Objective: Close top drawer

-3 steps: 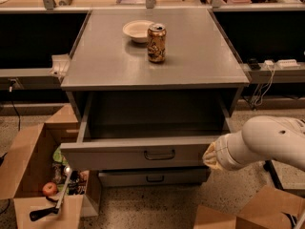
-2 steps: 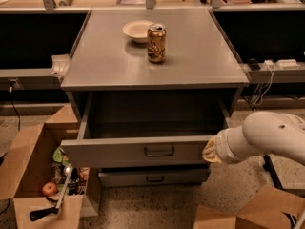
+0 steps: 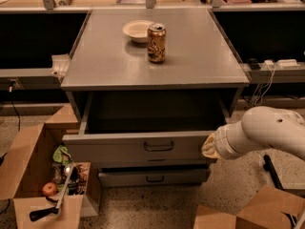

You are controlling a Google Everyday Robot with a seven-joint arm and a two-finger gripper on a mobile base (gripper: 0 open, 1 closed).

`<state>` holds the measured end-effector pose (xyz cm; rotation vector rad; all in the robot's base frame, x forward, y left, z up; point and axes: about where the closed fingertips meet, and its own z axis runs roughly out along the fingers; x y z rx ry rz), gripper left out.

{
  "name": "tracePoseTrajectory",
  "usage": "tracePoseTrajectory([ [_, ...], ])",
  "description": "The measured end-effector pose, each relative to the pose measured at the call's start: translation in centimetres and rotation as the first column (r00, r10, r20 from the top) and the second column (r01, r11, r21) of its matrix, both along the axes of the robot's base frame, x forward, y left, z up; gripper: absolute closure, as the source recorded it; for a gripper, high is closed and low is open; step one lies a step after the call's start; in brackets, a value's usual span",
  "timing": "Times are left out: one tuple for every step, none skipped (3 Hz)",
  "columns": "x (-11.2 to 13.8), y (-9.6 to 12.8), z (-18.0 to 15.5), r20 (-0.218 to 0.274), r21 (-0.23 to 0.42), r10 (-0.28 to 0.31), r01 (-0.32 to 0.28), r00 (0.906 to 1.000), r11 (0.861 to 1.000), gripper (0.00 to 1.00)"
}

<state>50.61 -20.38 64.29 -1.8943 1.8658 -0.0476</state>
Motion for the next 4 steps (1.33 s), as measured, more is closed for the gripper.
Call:
tracePoseTrajectory([
  [0.0, 0.0, 0.0, 0.0, 0.0, 0.0, 0.0, 1.0, 1.0, 0.48],
  [0.0, 0.0, 0.0, 0.0, 0.0, 0.0, 0.0, 1.0, 1.0, 0.24],
  [-0.01, 0.02, -0.01, 0.0, 0.0, 0.0, 0.0, 1.0, 1.0, 0.0],
  [-0.01, 0.02, -0.01, 0.0, 0.0, 0.0, 0.0, 1.0, 1.0, 0.0],
])
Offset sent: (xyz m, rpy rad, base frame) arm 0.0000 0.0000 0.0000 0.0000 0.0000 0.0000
